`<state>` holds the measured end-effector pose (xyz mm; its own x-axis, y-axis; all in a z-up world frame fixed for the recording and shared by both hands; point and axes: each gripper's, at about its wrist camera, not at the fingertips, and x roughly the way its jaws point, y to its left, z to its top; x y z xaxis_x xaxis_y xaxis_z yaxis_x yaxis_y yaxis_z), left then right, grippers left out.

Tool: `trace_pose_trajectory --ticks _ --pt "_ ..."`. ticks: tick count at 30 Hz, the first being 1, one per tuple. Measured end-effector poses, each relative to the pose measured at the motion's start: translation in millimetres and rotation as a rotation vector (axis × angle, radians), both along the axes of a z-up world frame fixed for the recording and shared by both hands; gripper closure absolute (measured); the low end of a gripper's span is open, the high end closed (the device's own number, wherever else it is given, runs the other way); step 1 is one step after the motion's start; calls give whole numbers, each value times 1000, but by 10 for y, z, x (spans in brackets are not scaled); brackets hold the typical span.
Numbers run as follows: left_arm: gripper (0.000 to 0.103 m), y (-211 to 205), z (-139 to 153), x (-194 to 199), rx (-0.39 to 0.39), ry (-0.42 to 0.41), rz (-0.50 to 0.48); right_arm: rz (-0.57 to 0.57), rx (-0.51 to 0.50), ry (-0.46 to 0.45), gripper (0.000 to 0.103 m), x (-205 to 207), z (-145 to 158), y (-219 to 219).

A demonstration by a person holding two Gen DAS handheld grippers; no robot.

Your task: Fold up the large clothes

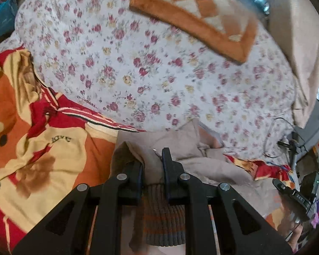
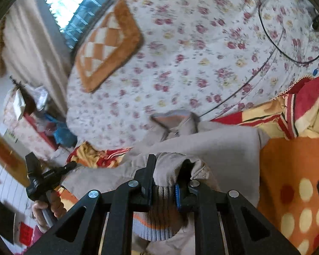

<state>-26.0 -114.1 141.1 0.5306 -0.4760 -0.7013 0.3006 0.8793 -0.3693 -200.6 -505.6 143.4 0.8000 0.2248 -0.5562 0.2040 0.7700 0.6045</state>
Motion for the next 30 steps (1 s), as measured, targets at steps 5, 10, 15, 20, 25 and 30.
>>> trace_pose_trajectory --ticks 5,10,15,20,25,30 --pt "90 -242 -366 466 71 45 15 -15 -5 52 90 482 -238 -213" --pt "72 -360 -764 847 75 161 -3 -21 -11 122 74 848 -586 -417" --pt "37 -143 -629 846 27 112 32 -121 42 51 50 481 -428 -606" --pt "30 -17 -446 540 60 73 -14 57 -108 46 50 309 -105 -162" --pt "30 -32 -803 221 203 148 -5 190 -287 207 51 769 -510 367" --pt "30 101 -1205 178 248 211 12 66 -291 410 53 1199 -1127 147"
